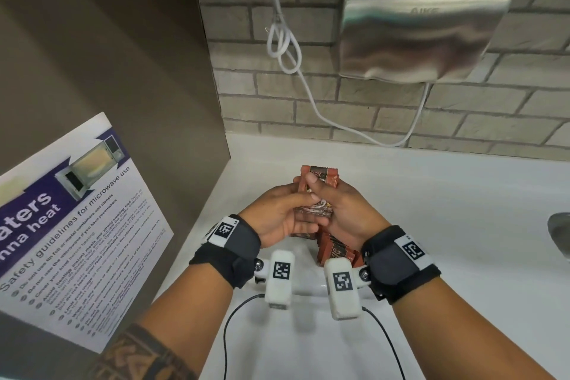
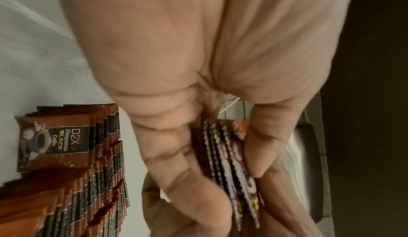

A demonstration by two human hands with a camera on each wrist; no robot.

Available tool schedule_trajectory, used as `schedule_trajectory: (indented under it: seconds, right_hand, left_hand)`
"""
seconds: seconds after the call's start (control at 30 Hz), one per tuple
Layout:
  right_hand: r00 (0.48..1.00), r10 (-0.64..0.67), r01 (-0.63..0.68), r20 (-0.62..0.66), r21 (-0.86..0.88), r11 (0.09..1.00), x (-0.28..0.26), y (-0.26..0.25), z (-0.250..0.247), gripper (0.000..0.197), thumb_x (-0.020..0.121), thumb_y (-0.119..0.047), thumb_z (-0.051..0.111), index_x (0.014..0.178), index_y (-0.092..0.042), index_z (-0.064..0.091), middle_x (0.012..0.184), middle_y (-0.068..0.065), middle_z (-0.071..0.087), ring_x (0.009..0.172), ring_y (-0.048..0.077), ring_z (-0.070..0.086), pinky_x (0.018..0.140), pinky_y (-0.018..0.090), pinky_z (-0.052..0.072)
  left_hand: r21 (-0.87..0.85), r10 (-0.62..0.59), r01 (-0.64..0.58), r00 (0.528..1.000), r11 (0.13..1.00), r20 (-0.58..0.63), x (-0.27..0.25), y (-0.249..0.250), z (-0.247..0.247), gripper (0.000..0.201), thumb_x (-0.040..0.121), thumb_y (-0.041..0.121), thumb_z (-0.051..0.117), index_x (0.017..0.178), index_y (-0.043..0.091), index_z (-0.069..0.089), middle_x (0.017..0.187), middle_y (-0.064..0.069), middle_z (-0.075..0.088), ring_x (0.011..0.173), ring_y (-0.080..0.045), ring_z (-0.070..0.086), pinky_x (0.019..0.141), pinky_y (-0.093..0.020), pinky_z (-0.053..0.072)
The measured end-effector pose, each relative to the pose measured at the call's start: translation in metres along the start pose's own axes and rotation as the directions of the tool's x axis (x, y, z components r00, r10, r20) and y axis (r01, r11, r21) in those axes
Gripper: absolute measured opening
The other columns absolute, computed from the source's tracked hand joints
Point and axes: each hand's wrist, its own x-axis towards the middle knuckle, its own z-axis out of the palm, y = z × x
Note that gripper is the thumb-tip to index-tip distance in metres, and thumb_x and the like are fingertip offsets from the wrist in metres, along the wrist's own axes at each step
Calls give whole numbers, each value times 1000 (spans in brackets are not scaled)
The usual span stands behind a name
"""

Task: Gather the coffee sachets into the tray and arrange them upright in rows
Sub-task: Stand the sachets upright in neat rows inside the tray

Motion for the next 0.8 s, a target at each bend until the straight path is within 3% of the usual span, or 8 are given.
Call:
schedule_trajectory:
  seconds: [0.07,0.17,0.27,0.33,0.5,0.67,0.73,0.8]
  right_hand:
    - [998,-53,51,-22,-91,995,1,-4,-2,50,92,-38,64,126,-2,58,120,19,69,108,30,68,91,39,56]
    - [985,-142,113,-97,-259,959,4,-11,-6,31,94,-28,65,121,-12,61,107,14,68,81,20,66,64,27,53]
    - [990,-116,86,-77,-320,943,6,-10,-7,18,96,-16,66,113,-11,66,109,17,69,83,27,70,71,39,61]
    - [991,-109,73,-73,-387,919,4,-11,-6,14,95,-16,68,109,-15,69,103,11,72,84,24,70,76,42,61]
    - [960,-270,145,-79,-685,714,3,-12,-14,16,84,-23,79,97,-30,74,103,-5,66,85,0,61,76,16,49]
    - [959,-251,104,-128,-667,738,8,-14,-21,12,79,-22,83,86,-27,75,79,-7,67,66,6,62,69,24,52]
    - [961,-246,110,-126,-641,760,10,-15,-23,10,80,-18,83,85,-23,76,74,-3,69,66,10,63,69,30,54]
    - [968,-215,99,-130,-590,801,10,-18,-25,9,80,-15,82,87,-16,77,79,7,74,70,16,68,72,33,57]
  left_hand:
    - [12,10,-10,1000,1000,-19,1,1,-1,31,83,17,66,112,4,66,94,-15,70,71,-24,69,55,-24,55]
    - [-1,10,-10,1000,1000,-24,4,0,-4,31,82,17,59,109,3,65,95,-18,72,76,-25,69,57,-26,54]
    - [-69,5,-5,1000,998,-13,7,-5,-5,29,84,7,52,110,3,64,91,-17,72,85,-26,72,69,-33,60]
    - [-63,27,-27,1000,998,3,8,-8,-6,29,86,-4,53,112,3,64,91,-20,71,88,-30,73,74,-36,62]
    - [48,45,-49,995,998,89,6,-13,-14,49,94,-9,57,139,11,53,115,-18,69,107,-34,70,95,-45,57]
    - [124,77,-80,997,989,33,11,-18,-15,56,84,8,72,136,3,51,113,-15,67,104,-28,69,86,-41,60]
    - [158,102,-102,995,982,11,12,-19,-15,52,81,7,74,128,4,54,111,-16,65,101,-28,67,79,-38,60]
    - [190,146,-144,989,971,4,13,-19,-17,45,79,-2,75,119,8,55,107,-16,65,97,-28,67,76,-37,60]
